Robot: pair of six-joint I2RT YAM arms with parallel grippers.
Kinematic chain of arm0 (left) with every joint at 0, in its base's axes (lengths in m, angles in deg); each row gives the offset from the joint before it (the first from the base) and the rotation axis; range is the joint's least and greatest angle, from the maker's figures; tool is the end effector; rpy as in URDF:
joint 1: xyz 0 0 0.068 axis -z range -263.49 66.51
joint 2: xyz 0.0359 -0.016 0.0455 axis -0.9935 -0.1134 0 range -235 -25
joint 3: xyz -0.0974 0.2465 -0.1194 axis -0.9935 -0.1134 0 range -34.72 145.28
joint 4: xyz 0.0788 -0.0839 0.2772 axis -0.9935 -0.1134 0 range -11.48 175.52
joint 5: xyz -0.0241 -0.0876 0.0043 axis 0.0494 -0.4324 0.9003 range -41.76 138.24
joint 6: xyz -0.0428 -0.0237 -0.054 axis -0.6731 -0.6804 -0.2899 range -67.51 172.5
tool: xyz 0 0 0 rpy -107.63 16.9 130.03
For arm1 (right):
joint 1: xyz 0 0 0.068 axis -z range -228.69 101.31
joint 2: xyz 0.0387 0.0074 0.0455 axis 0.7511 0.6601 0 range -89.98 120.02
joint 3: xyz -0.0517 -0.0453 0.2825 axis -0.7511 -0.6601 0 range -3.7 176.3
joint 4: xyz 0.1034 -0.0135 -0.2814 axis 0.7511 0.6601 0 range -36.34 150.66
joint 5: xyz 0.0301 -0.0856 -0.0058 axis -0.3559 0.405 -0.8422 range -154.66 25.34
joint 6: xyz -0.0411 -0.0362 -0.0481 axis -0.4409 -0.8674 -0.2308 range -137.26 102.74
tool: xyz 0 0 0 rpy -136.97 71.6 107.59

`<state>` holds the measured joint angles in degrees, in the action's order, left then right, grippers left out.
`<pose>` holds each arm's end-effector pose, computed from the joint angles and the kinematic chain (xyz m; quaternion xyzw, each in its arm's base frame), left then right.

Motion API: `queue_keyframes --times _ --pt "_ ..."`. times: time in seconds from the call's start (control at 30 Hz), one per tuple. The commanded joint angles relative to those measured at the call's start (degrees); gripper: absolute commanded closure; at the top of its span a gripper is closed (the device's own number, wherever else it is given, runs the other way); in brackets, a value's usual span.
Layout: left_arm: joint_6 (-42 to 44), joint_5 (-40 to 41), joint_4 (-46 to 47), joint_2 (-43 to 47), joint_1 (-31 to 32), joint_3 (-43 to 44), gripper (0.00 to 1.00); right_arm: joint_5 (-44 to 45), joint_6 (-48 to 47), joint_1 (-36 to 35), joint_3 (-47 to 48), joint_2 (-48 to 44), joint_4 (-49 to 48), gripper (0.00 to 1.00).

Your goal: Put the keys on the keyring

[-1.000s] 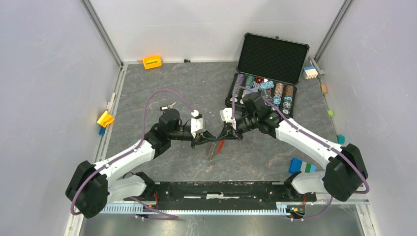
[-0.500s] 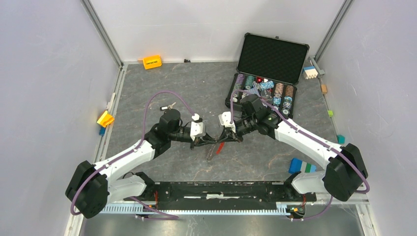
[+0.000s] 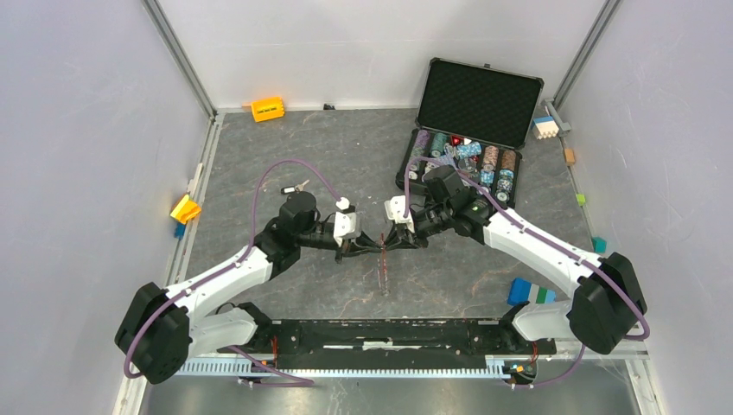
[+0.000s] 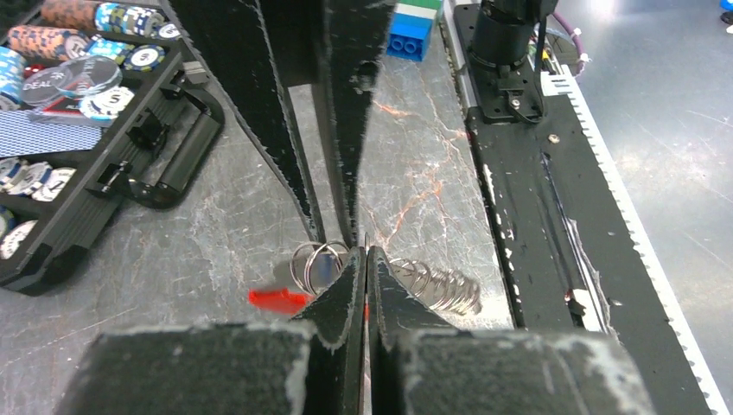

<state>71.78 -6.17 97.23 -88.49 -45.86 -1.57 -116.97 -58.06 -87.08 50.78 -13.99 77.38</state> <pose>0.1873 -0.2067 0.2388 0.5787 0.5080 -0.4493 0.4530 0.2192 0.2350 0.2597 -0.6583 0.5326 0.4004 0.3503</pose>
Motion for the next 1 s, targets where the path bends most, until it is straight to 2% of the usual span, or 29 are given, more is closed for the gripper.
queue_keyframes --times 0.0,0.1,0.37,0.43,0.77,0.97 --pt "-6.12 2.37 9.34 1.15 -0.31 -1.06 0.98 -0.60 -1.72 0.33 0.15 -2.42 0.75 0.78" --pt "-10.27 2.73 15.84 1.67 -1.03 -3.17 0.98 -0.84 -2.90 0.67 -0.16 -3.94 1.46 0.73" --pt "-18.62 2.73 30.63 -0.60 -1.68 -7.12 0.98 -3.61 -1.99 0.95 0.84 -4.39 1.28 0.70" --pt "-21.21 2.44 34.66 -1.55 -1.68 -7.95 0.98 -3.93 -1.83 0.95 0.98 -3.63 1.41 0.71" --pt "-22.89 -1.57 47.01 -3.81 -1.68 -11.72 0.98 -4.06 -1.30 0.95 0.54 -3.22 0.62 0.73" --pt "-26.27 -1.82 53.69 -6.44 -1.68 -12.01 0.98 -5.25 -0.78 0.95 1.15 -2.79 0.40 0.79"
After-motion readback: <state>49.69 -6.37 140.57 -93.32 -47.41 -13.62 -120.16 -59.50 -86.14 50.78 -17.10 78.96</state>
